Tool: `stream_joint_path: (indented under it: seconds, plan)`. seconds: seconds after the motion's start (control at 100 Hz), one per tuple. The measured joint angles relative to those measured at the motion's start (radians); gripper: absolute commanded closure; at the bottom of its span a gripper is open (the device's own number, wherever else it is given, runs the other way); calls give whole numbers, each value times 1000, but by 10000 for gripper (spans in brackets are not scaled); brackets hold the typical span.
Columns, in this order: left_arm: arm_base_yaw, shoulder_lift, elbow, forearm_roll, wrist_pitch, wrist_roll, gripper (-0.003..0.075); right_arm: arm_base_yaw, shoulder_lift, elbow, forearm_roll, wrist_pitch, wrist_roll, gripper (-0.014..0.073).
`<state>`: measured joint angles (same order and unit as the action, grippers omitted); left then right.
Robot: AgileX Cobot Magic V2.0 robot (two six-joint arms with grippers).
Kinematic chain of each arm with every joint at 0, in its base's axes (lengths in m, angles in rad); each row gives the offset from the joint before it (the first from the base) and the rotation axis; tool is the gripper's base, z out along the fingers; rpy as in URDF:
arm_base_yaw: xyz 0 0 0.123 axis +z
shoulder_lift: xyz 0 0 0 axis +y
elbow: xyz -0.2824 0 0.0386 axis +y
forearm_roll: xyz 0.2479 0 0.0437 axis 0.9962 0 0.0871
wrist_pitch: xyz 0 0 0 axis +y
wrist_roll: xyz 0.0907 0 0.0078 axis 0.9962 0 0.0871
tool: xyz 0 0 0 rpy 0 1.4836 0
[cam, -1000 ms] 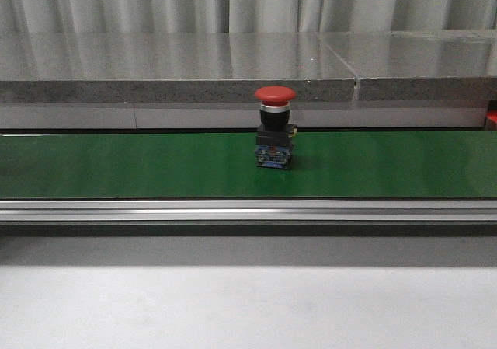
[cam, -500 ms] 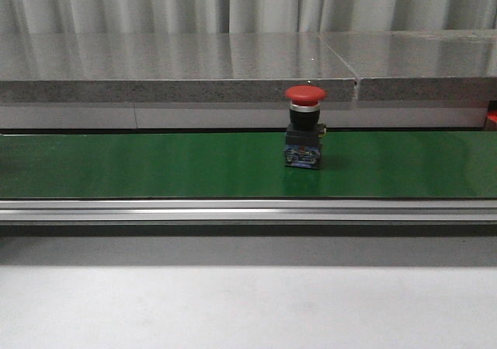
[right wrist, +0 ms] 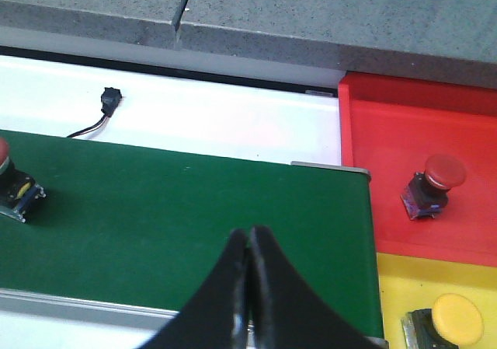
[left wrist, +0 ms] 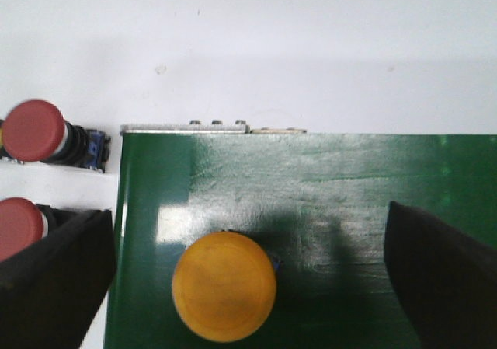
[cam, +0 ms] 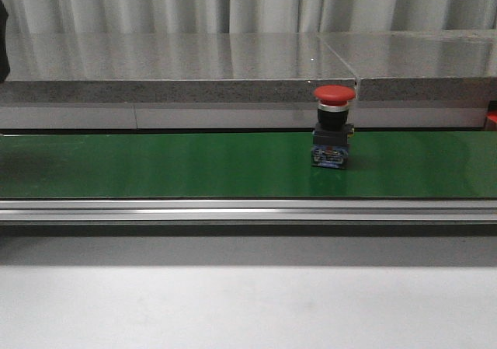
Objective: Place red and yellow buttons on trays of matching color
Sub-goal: 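Set the yellow button on the green belt and open the left gripper, then grasp the red button at the belt's end with the right gripper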
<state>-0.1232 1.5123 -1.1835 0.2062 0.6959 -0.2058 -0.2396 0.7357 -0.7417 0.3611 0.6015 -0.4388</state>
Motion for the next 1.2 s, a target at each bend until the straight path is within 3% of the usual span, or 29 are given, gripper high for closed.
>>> stream_joint_path:
  seconds: [0.31, 0.68, 0.76, 0.9, 1.2]
  plan:
    - [-61, -283, 74, -8, -49, 1, 29, 0, 0, 0, 0, 0, 0, 662]
    - [-112, -695, 431, -52, -140, 1, 31, 0, 0, 0, 0, 0, 0, 662]
    - [-112, -786, 506, -58, -142, 1, 66, 0, 0, 0, 0, 0, 0, 662]
    - [-112, -931, 592, -85, -142, 1, 213, 0, 0, 0, 0, -4, 0, 662]
    - [-112, -1093, 677, -96, -142, 1, 742, 0, 0, 0, 0, -21, 0, 662]
